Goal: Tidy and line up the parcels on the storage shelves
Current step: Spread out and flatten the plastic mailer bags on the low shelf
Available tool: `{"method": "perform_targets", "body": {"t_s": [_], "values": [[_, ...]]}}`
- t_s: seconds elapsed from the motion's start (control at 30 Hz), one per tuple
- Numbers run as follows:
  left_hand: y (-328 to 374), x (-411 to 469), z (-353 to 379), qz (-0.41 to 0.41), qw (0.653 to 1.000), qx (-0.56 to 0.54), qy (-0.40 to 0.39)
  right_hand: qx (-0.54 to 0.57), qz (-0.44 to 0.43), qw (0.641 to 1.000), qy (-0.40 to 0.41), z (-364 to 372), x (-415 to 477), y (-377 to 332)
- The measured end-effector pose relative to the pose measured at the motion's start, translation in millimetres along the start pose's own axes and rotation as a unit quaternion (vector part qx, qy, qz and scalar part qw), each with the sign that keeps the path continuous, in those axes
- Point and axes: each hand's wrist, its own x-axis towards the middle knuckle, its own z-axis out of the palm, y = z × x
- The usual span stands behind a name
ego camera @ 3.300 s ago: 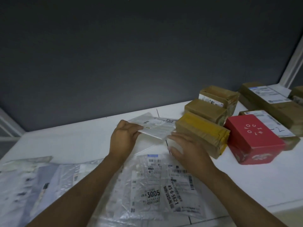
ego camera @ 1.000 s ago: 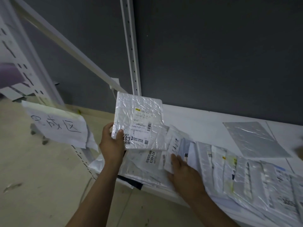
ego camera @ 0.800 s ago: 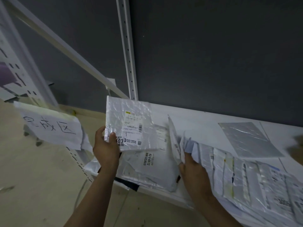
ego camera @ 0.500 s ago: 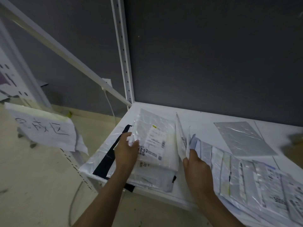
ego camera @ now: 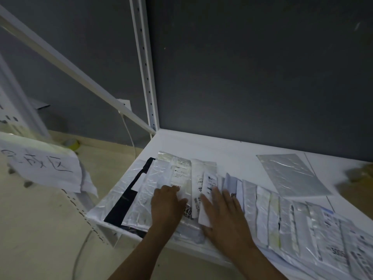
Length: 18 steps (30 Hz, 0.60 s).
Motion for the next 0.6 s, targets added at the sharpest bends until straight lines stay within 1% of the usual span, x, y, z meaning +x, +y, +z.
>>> {"method": "perform_targets", "body": {"t_s": [0.07,0.2,0.23,0.27,0.33,0.37,0.43,0.5,0.6], "values": [[-0.2,-1.6,-0.9,0.005,0.999,0.046,0.005,-0.004,-0.021,0.999,-0.036,7.6,7.4,4.3],[-4.9,-3.3,5.5,0.008,0.998,0.063,-0.01,0.009,-0.013,0.987,-0.161,-0.6,21.2,1.7],[-6.1,-2.9,7.2,0.006,0.998,0.065,-0.014,0.009,0.001,0.985,-0.172,1.5,21.4,3.8],[-6.9,-2.6,8.7,0.004,0.998,0.067,-0.014,0.014,0.016,0.984,-0.175,4.5,20.2,4.7],[-6.3,-2.7,11.2,-0.007,0.998,0.068,-0.011,-0.007,0.04,0.987,-0.157,4.4,16.7,2.7],[-5.7,-2.7,12.5,-0.015,0.998,0.066,-0.006,-0.014,0.063,0.981,-0.183,5.1,15.1,1.7],[-4.1,-2.9,15.4,-0.03,0.997,0.067,-0.003,-0.016,0.094,0.984,-0.148,13.5,13.3,2.7],[-4.7,-2.1,16.8,-0.04,0.997,0.063,-0.002,0.006,0.096,0.987,-0.129,15.3,11.4,1.0],[-4.3,-2.0,16.1,-0.058,0.997,0.03,0.041,0.004,0.072,0.994,-0.08,15.8,5.0,1.5]]}}
